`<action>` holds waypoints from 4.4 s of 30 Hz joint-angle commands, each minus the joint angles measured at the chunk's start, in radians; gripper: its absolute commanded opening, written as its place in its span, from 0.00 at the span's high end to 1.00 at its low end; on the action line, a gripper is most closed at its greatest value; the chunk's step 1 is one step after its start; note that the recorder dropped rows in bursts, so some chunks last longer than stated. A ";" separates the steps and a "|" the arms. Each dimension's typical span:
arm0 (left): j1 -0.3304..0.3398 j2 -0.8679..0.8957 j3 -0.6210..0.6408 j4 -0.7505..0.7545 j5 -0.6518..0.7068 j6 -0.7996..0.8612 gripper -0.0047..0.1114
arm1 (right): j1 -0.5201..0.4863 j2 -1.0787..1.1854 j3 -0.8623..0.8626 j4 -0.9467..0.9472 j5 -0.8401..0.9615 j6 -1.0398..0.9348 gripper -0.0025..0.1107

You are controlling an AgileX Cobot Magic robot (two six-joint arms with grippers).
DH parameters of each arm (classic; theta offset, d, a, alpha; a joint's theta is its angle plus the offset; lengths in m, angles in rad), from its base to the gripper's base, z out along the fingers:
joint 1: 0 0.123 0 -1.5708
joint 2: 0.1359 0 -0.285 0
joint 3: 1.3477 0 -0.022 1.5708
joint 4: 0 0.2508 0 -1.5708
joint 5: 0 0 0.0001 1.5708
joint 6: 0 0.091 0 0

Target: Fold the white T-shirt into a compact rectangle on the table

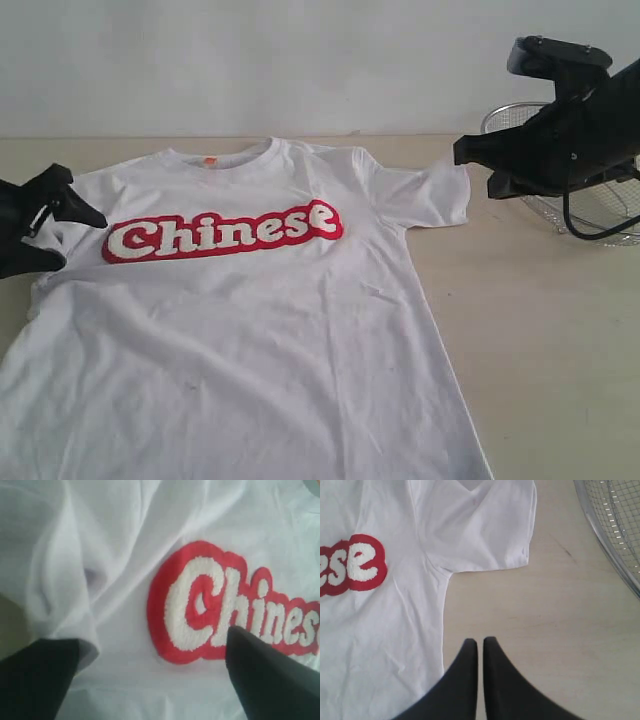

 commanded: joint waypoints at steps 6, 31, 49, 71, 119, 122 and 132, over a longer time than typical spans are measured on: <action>0.073 0.010 -0.009 -0.215 0.160 0.154 0.31 | -0.004 -0.012 0.001 -0.003 -0.021 -0.009 0.98; 0.160 0.008 -0.138 0.152 0.257 -0.163 0.34 | -0.004 -0.012 0.001 -0.003 -0.022 -0.011 0.98; 0.218 -0.042 -0.409 0.285 0.330 -0.360 0.44 | -0.004 -0.012 0.001 -0.005 -0.028 -0.010 0.98; 0.187 -0.078 -0.398 0.030 0.379 -0.234 0.44 | -0.006 -0.012 0.001 -0.014 -0.072 -0.010 0.98; 0.146 0.133 -0.636 0.412 0.381 1.011 0.47 | -0.005 -0.010 -0.014 0.055 -0.260 -0.090 0.98; 0.151 0.150 -0.636 0.425 0.395 1.078 0.47 | -0.005 -0.010 -0.014 0.055 -0.262 -0.090 0.98; 0.153 0.204 -0.636 0.426 0.359 1.322 0.46 | -0.005 -0.010 -0.014 0.055 -0.258 -0.090 0.98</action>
